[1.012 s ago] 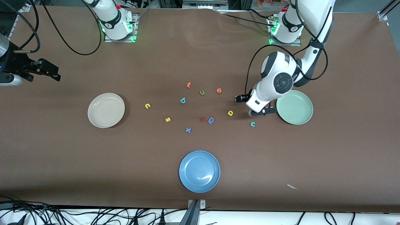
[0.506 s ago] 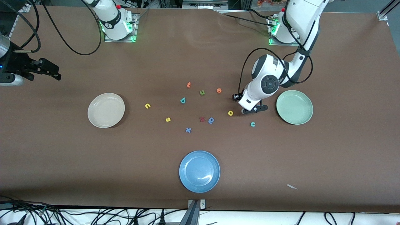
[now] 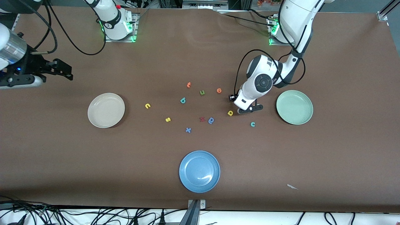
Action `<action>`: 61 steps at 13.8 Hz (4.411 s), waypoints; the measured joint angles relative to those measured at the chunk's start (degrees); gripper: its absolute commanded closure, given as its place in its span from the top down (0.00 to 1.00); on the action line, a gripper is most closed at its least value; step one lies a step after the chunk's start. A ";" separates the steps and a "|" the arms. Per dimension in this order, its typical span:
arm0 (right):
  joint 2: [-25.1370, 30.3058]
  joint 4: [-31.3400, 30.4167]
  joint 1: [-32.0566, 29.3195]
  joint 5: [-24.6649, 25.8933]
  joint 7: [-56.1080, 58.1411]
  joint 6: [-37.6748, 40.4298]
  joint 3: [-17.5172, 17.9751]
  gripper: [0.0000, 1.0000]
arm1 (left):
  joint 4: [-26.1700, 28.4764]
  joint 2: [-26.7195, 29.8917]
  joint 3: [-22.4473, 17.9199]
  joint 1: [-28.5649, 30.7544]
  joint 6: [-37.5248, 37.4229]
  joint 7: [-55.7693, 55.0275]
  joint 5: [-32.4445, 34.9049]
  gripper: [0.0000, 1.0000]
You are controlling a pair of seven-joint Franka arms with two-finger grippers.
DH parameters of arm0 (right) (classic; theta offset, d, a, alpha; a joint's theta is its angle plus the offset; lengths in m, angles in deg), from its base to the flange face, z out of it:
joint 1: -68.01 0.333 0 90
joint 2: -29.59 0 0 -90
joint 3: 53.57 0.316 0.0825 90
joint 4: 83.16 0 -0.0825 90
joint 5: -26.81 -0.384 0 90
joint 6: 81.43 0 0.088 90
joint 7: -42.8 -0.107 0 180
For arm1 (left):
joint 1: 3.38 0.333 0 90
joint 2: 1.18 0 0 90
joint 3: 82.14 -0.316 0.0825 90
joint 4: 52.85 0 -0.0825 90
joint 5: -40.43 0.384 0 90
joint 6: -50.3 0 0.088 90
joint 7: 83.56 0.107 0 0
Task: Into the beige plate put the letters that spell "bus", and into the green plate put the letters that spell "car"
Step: 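Grasp a teal letter with the left gripper while the right gripper moves out, then carry the teal letter over the green plate while the right gripper reaches the u, then release the teal letter on the green plate while the right gripper grasps the u, then grasp the teal c with the left gripper while the right gripper lifts the u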
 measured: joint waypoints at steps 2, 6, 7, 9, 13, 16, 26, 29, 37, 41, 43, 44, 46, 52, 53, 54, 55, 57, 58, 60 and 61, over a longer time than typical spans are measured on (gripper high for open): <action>-2.80 -0.04 2.78 -0.16 -3.11 -0.73 0.14 1.00 | -0.03 -0.13 0.00 -0.02 0.02 -0.07 0.00 0.37; -8.63 -0.98 8.74 -0.18 -13.00 -7.65 3.10 1.00 | -0.13 -0.25 -0.03 -0.03 0.01 -0.17 0.00 0.16; -9.35 -2.27 8.98 -0.18 -14.31 -10.24 4.25 1.00 | -0.15 -0.25 -0.04 -0.03 0.01 -0.18 0.00 0.07; -9.94 -6.42 8.95 -0.17 -15.61 -16.32 5.93 1.00 | -0.26 -0.26 0.00 -0.06 0.02 -0.18 0.00 0.00; -10.05 -17.32 8.92 -0.13 -16.52 -30.33 7.69 1.00 | -1.23 -0.17 -0.20 0.11 0.27 -0.17 0.00 0.00; -10.59 -22.86 8.91 0.55 -16.52 -36.54 7.80 1.00 | -2.93 2.05 -0.70 2.47 -1.40 1.06 0.00 0.00; -18.27 -30.89 8.91 2.01 -16.52 -54.56 8.65 1.00 | -8.67 8.48 -1.37 21.15 -25.85 20.37 7.91 0.00; -19.09 -32.15 8.92 2.01 -16.52 -57.14 9.26 1.00 | -8.38 7.25 -1.43 24.97 -26.41 26.59 9.76 0.00; -22.49 -32.77 8.92 3.16 -16.52 -60.83 9.29 0.99 | -7.76 0.71 -1.38 26.90 -26.53 27.95 13.53 1.00; -23.52 -32.97 8.94 3.19 -16.52 -62.25 9.40 0.81 | -9.46 0.83 -1.12 26.98 -26.42 27.21 12.67 1.00; -23.56 -33.06 8.94 3.21 -16.52 -62.30 9.42 0.72 | -11.86 0.92 -0.55 26.77 -26.32 24.04 9.02 1.00; -23.56 -33.15 8.95 3.23 -16.52 -62.30 9.44 0.67 | -13.17 0.94 -0.32 26.28 -26.24 21.55 7.94 1.00; -23.56 -33.55 8.98 3.25 -16.52 -62.32 9.57 0.55 | -15.24 0.95 -0.13 24.41 -25.51 15.48 7.46 1.00; -23.33 -33.83 8.98 3.65 -16.52 -62.42 9.69 0.26 | -18.30 -4.19 -0.02 19.33 -13.71 -2.37 7.41 1.00; -23.31 -33.89 9.03 3.74 -16.52 -62.44 9.73 0.18 | -19.69 -5.72 0.01 18.63 -13.45 -4.39 7.40 0.97; -23.11 -33.89 9.02 3.85 -16.52 -62.53 9.76 0.15 | -20.94 -7.03 0.03 17.90 -13.40 -6.37 7.40 0.97; -22.79 -34.03 9.06 3.86 -16.52 -62.47 9.83 0.15 | -21.99 -8.13 0.05 17.08 -13.39 -8.47 7.40 0.97; -22.67 -34.25 9.09 4.02 -16.36 -62.33 9.85 0.15 | -23.43 -9.82 0.07 15.72 -13.39 -12.57 7.39 0.94; -22.34 -34.24 9.09 4.06 -16.17 -61.54 9.84 0.15 | -23.74 -10.39 0.07 15.21 -13.39 -13.77 7.39 0.90; -20.37 -34.13 9.00 4.16 -15.36 -58.13 9.79 0.15 | -23.89 -11.10 0.09 14.14 -13.39 -15.46 7.39 0.90; -18.77 -34.11 8.77 4.19 -14.12 -56.23 9.70 0.15 | -23.91 -11.48 0.10 13.62 -13.39 -16.18 7.39 0.87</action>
